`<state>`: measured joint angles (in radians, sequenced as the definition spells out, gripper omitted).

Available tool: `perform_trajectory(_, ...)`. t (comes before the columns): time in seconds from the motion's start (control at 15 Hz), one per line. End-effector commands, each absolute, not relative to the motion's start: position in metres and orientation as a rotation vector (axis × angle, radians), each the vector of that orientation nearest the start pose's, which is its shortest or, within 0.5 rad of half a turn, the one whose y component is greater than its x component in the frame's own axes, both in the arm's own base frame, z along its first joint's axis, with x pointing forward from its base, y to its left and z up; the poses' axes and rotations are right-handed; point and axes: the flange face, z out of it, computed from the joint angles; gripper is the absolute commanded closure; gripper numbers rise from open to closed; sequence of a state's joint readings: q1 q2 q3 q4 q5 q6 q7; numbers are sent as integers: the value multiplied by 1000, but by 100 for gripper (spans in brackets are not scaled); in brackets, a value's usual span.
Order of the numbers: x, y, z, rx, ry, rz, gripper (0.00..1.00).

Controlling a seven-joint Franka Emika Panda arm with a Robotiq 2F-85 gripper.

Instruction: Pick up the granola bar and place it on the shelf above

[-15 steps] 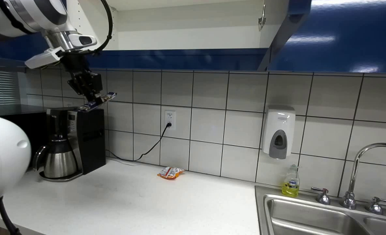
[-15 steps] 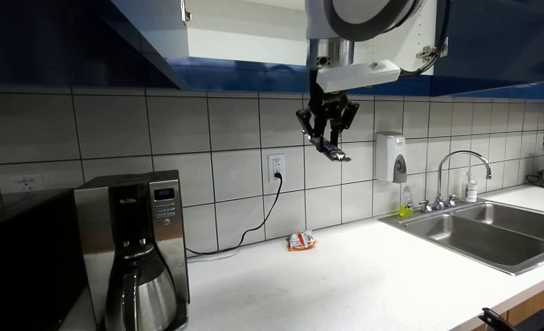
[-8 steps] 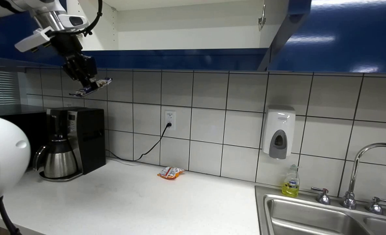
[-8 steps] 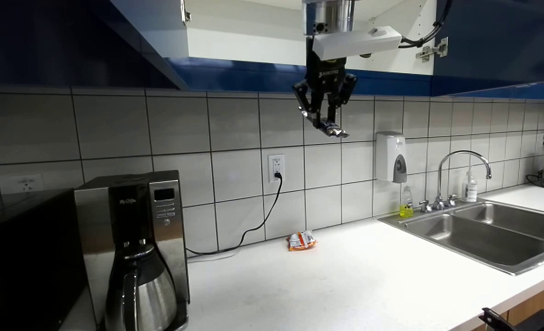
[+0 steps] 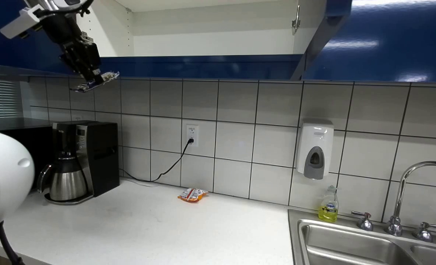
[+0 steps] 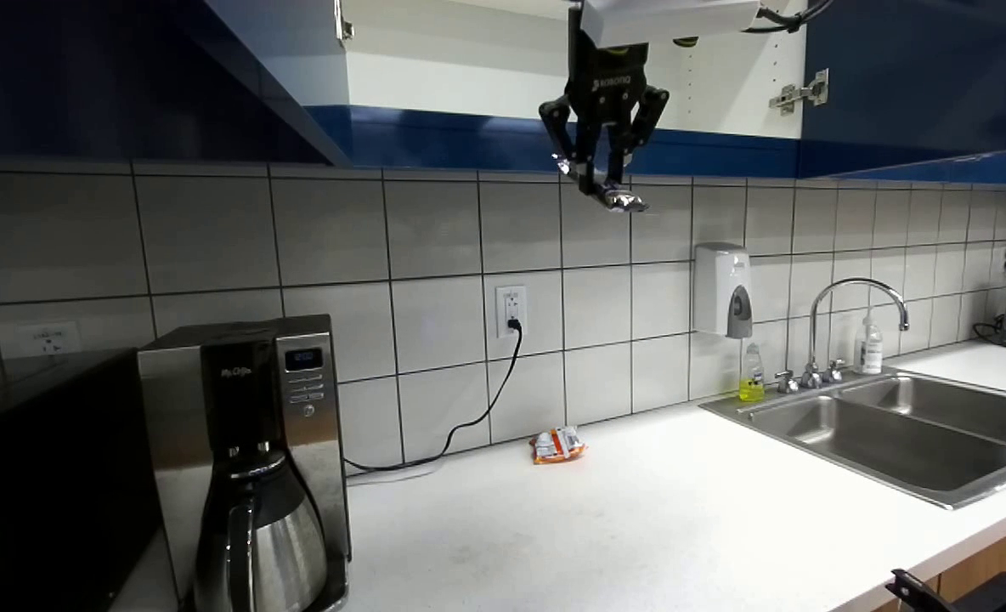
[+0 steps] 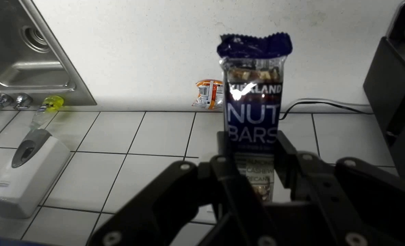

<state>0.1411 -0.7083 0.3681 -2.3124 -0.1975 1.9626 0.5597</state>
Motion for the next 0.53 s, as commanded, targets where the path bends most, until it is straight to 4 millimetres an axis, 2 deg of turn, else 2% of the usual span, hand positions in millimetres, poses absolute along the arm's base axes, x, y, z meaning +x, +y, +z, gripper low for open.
perform_trajectory(0.0, 312, 204, 636, -3267, 160, -866, 91)
perform_trajectory(0.47, 322, 202, 677, -3216, 222, -1004, 91)
